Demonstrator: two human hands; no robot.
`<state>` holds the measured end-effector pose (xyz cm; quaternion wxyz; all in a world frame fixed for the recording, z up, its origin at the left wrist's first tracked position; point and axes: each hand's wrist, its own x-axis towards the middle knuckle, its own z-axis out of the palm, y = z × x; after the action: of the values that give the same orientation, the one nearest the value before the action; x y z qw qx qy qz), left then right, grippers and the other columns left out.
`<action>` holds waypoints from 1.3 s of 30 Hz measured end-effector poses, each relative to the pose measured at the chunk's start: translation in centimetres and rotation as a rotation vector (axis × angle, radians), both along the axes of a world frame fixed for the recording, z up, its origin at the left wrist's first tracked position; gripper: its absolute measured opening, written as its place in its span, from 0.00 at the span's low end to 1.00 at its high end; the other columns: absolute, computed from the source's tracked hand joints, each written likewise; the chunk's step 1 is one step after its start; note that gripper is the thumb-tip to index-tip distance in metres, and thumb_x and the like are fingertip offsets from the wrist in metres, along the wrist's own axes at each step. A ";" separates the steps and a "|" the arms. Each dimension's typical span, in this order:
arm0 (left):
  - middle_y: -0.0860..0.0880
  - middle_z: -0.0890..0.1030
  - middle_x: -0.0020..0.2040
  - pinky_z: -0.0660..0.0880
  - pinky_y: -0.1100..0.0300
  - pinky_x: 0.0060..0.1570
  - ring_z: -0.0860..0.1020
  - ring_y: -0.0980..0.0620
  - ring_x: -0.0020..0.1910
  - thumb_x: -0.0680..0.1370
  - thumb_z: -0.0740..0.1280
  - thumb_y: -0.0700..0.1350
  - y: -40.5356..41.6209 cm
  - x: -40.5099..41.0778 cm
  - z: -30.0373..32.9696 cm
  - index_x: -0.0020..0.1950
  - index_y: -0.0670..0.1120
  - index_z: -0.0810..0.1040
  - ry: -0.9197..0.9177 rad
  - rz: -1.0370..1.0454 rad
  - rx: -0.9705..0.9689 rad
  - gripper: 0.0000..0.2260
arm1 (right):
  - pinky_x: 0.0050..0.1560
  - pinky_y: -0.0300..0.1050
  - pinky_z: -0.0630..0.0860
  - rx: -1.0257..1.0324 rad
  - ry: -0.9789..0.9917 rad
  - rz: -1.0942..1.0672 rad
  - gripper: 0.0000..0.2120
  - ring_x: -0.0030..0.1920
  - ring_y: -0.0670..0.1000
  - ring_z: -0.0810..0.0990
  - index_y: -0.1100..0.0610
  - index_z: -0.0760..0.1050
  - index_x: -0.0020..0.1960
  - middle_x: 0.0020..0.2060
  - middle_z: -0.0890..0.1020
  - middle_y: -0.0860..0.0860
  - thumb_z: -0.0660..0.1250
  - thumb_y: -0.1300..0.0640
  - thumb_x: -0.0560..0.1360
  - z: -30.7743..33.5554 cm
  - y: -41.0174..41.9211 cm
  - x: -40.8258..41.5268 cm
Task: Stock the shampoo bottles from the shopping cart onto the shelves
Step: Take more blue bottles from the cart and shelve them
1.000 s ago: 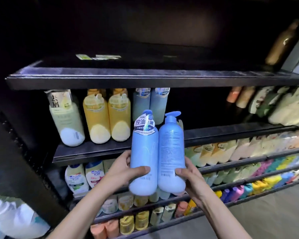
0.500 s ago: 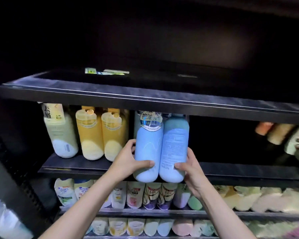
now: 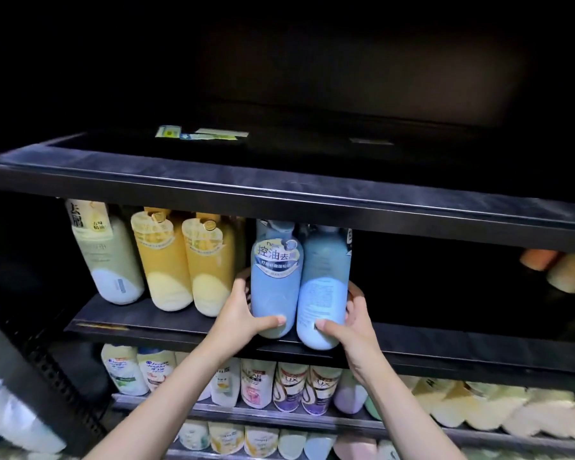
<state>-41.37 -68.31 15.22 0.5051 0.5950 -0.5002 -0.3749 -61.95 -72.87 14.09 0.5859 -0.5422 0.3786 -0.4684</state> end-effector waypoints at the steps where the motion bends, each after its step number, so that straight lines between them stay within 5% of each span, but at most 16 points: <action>1: 0.56 0.75 0.58 0.74 0.56 0.62 0.76 0.59 0.59 0.55 0.80 0.51 -0.2 0.1 0.0 0.59 0.53 0.64 -0.006 -0.002 0.001 0.38 | 0.57 0.47 0.78 -0.010 0.012 -0.011 0.45 0.57 0.48 0.81 0.49 0.63 0.67 0.57 0.79 0.53 0.77 0.59 0.52 -0.1 -0.2 0.1; 4: 0.57 0.75 0.58 0.73 0.55 0.62 0.76 0.62 0.57 0.61 0.81 0.44 -0.6 0.2 -0.1 0.65 0.49 0.62 -0.007 -0.006 0.007 0.39 | 0.54 0.41 0.78 -0.059 0.055 -0.029 0.43 0.57 0.43 0.80 0.48 0.61 0.68 0.57 0.79 0.47 0.74 0.65 0.58 -0.3 -0.8 0.3; 7: 0.55 0.76 0.59 0.74 0.51 0.61 0.77 0.55 0.59 0.56 0.79 0.54 -0.9 0.4 -0.3 0.63 0.54 0.62 -0.022 0.018 0.028 0.41 | 0.57 0.36 0.75 -0.093 0.117 -0.042 0.42 0.60 0.41 0.78 0.48 0.61 0.68 0.60 0.77 0.44 0.74 0.66 0.59 -0.4 -1.3 0.5; 13: 0.51 0.76 0.58 0.75 0.50 0.60 0.77 0.53 0.58 0.56 0.78 0.55 -1.1 0.1 -0.6 0.62 0.52 0.62 -0.028 0.035 0.021 0.40 | 0.62 0.42 0.74 -0.118 0.255 -0.089 0.40 0.61 0.47 0.77 0.49 0.63 0.67 0.61 0.77 0.48 0.78 0.69 0.62 -0.6 -1.6 0.7; 19: 0.56 0.75 0.56 0.75 0.67 0.55 0.75 0.65 0.54 0.67 0.77 0.37 -1.3 -0.1 -1.0 0.68 0.46 0.61 -0.019 0.018 -0.047 0.36 | 0.58 0.39 0.65 -0.154 0.470 -0.266 0.35 0.58 0.50 0.69 0.59 0.65 0.61 0.56 0.68 0.53 0.80 0.57 0.62 0.1 0.1 2.6; 23: 0.50 0.75 0.61 0.74 0.52 0.61 0.76 0.53 0.59 0.65 0.79 0.44 -1.3 0.1 -1.0 0.66 0.48 0.62 -0.037 0.014 -0.035 0.36 | 0.57 0.37 0.66 -0.168 0.366 -0.243 0.26 0.60 0.47 0.71 0.54 0.67 0.61 0.58 0.70 0.50 0.76 0.59 0.68 -0.2 0.6 1.3; 28: 0.53 0.75 0.59 0.72 0.49 0.64 0.75 0.53 0.61 0.62 0.78 0.48 -1.2 0.1 -1.1 0.67 0.51 0.61 -0.028 0.013 -0.034 0.39 | 0.62 0.40 0.72 -0.167 0.268 -0.186 0.26 0.61 0.48 0.77 0.51 0.68 0.59 0.57 0.78 0.48 0.74 0.68 0.68 -0.4 0.5 -0.3; 33: 0.53 0.74 0.60 0.72 0.48 0.64 0.75 0.53 0.62 0.63 0.77 0.48 -1.1 -0.1 -1.0 0.69 0.51 0.60 -0.044 0.019 -0.036 0.39 | 0.49 0.22 0.68 -0.207 0.377 -0.199 0.30 0.55 0.37 0.74 0.52 0.68 0.64 0.58 0.75 0.45 0.77 0.62 0.67 -0.3 0.6 -0.2; 39: 0.52 0.74 0.63 0.72 0.47 0.64 0.74 0.52 0.64 0.60 0.77 0.58 -1.1 -0.4 -1.9 0.69 0.55 0.62 -0.053 0.115 -0.052 0.42 | 0.62 0.44 0.74 -0.150 0.288 -0.172 0.28 0.57 0.45 0.78 0.52 0.67 0.58 0.55 0.75 0.41 0.77 0.64 0.66 -0.4 0.3 0.4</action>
<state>-41.79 -69.37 13.29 0.5277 0.6191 -0.4880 -0.3164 -61.52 -72.62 13.71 0.4411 -0.6116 0.4675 -0.4612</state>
